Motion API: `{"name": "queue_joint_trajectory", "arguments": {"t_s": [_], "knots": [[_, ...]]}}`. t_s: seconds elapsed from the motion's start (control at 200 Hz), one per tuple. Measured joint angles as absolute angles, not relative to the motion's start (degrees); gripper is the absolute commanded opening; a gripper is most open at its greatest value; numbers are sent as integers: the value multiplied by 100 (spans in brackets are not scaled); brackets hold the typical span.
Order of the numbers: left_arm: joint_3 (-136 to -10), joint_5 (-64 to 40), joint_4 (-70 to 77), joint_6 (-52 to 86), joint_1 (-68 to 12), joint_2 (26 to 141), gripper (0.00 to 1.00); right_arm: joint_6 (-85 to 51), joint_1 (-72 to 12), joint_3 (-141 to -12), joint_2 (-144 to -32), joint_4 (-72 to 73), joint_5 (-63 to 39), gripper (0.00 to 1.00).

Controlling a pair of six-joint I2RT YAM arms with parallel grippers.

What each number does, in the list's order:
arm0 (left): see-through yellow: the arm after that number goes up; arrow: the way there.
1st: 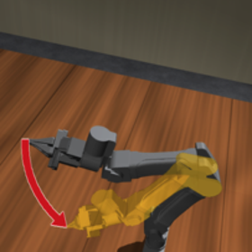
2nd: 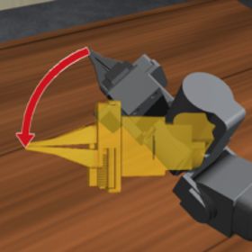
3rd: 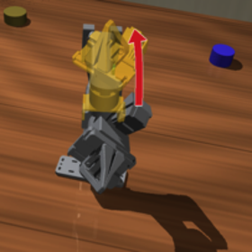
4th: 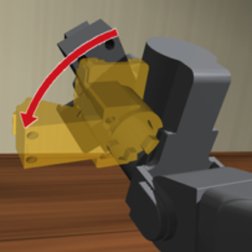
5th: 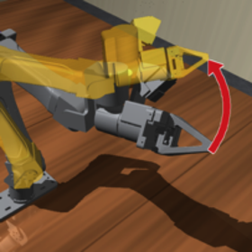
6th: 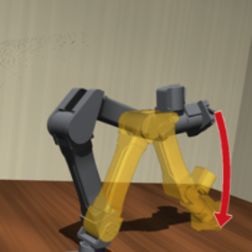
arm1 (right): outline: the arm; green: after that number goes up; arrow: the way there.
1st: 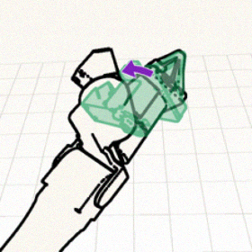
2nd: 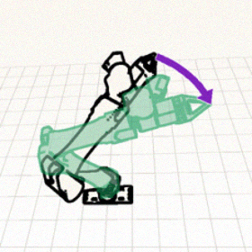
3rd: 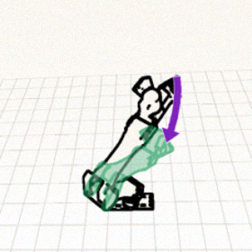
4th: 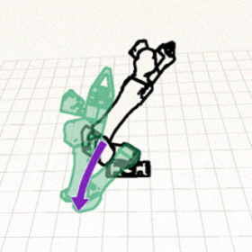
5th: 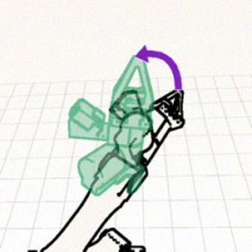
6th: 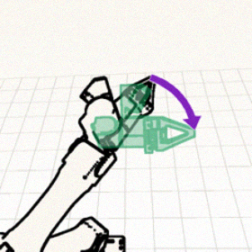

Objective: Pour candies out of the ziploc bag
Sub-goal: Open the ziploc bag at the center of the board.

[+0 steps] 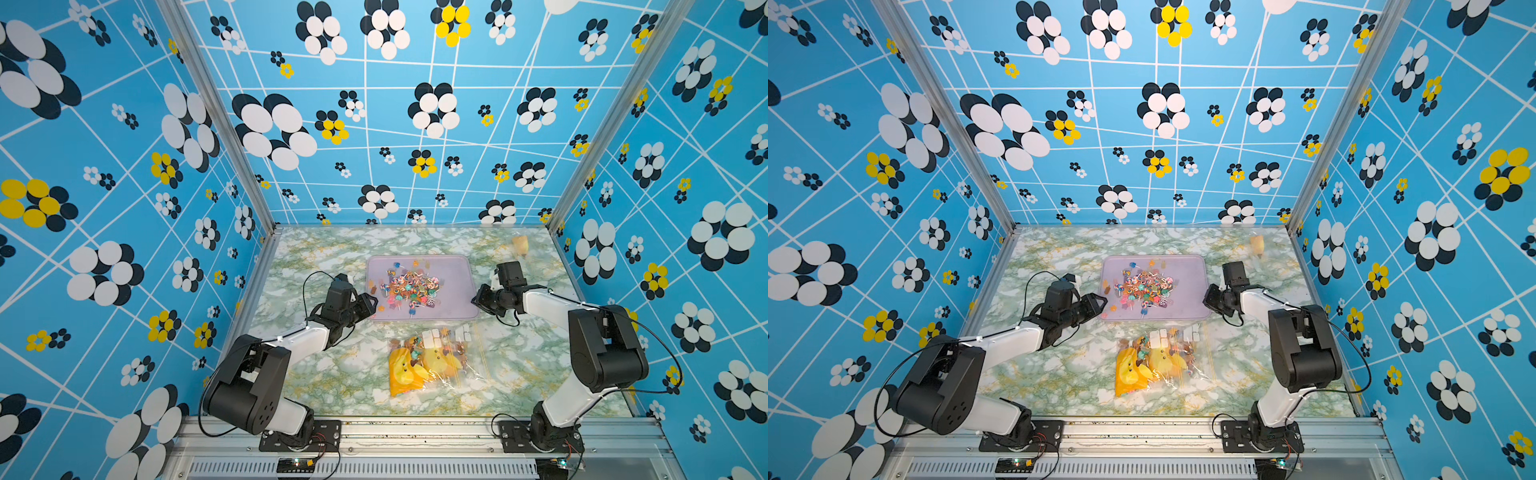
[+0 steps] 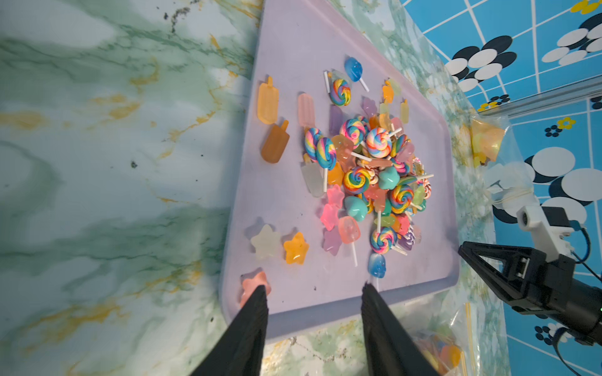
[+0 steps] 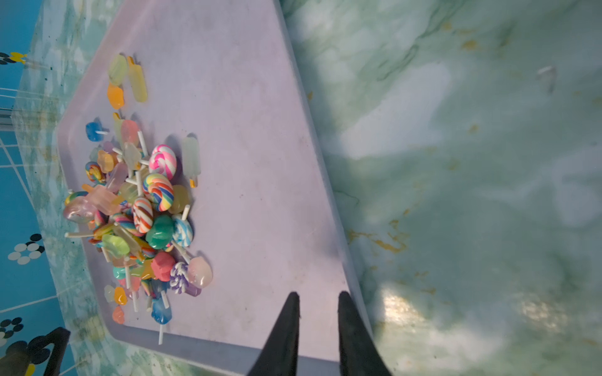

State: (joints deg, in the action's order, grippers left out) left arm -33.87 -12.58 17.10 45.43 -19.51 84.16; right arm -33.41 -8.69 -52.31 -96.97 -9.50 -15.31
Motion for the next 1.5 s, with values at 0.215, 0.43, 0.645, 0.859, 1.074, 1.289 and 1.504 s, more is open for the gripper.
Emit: {"name": "queue_joint_trajectory", "arguments": {"t_s": [0.215,0.43,0.645,0.859,1.074,1.289,1.504], "knots": [[-3669,-1100,1247,4300,-2397,8434,57,-3238,-989,-5054,-9266,-1026,-1487,25],[-3763,-871,720,4117,-2991,8132,64,-2884,-1581,-4831,-8331,-1334,-1686,42],[-3059,-854,381,4359,-3319,7290,74,-2738,-1844,-4012,-7555,-1522,-2425,48],[-2637,-880,331,4764,-3942,7229,73,-2709,-2329,-3778,-7507,-1625,-2934,49],[-2685,-1111,871,5017,-3975,7837,71,-2698,-2624,-3677,-7631,-1612,-3138,49],[-2770,-1374,1656,5286,-4042,8409,49,-2816,-2659,-3577,-7795,-1428,-3256,31],[-2652,-1286,1706,5441,-4042,8482,15,-2897,-2661,-3538,-7839,-1288,-3321,24]]}}
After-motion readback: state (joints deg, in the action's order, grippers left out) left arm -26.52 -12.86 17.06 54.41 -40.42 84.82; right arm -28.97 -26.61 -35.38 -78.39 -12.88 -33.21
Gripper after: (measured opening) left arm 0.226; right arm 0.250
